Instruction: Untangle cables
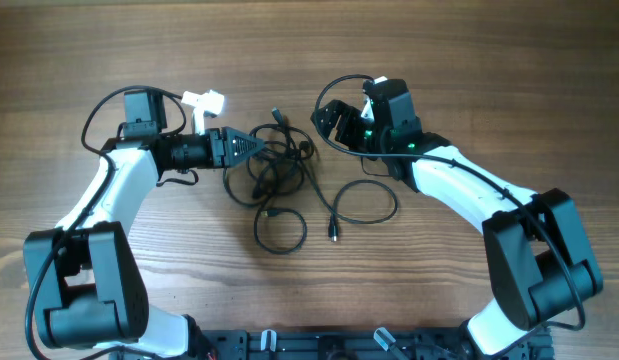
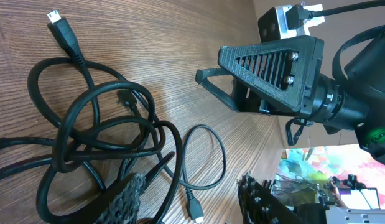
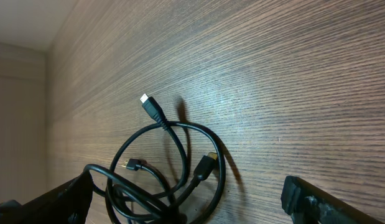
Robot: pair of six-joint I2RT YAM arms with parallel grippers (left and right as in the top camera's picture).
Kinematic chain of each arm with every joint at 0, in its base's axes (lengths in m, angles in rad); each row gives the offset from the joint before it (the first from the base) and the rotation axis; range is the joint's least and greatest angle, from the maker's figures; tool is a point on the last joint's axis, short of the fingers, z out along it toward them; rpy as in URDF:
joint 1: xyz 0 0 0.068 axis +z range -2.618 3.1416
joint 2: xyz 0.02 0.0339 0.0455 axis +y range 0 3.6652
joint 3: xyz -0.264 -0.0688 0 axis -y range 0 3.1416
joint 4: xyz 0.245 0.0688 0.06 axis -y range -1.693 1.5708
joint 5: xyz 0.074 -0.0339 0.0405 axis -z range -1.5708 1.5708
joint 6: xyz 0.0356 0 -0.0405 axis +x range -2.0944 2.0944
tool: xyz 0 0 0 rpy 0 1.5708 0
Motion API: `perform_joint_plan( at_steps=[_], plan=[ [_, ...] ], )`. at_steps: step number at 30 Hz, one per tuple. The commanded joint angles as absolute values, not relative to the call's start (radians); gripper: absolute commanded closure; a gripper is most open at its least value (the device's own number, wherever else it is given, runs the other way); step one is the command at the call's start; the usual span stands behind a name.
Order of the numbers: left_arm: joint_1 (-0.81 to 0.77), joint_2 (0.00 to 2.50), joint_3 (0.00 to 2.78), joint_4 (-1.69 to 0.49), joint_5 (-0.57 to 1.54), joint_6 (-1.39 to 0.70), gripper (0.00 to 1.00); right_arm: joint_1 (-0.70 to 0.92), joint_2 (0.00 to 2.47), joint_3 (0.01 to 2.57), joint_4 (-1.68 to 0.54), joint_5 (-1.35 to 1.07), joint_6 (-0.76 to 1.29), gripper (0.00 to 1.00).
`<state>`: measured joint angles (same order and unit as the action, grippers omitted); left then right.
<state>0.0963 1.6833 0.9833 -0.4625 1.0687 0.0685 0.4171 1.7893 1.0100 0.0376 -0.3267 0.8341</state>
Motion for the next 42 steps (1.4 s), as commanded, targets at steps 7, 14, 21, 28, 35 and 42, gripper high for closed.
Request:
perform_joint_plan(
  at_steps=[7,14,21,28,35,42],
  plan=[
    [0.094,1.685,0.979,-0.459,1.060,0.066,0.47,0.416,1.776,1.007,0.036,-0.303,0.841,0.00],
    [0.094,1.685,0.979,-0.459,1.060,0.066,0.47,0.416,1.776,1.007,0.036,-0.303,0.841,0.00],
    [0.094,1.685,0.979,-0.459,1.060,0.066,0.47,0.416,1.776,1.007,0.036,-0.303,0.841,0.00],
    [0.094,1.685,0.979,-0.459,1.060,0.066,0.50,0.416,1.776,1.007,0.036,-0.303,0.841,0.00],
    [0.094,1.685,0.979,-0.459,1.061,0.066,0.96,0.416,1.776,1.007,0.036,-0.303,0.841,0.00],
    [0.094,1.685,0.979,-0.444,0.850,-0.105,0.76,0.416,1.776,1.007,0.036,-0.303,0.841,0.00]
  ],
)
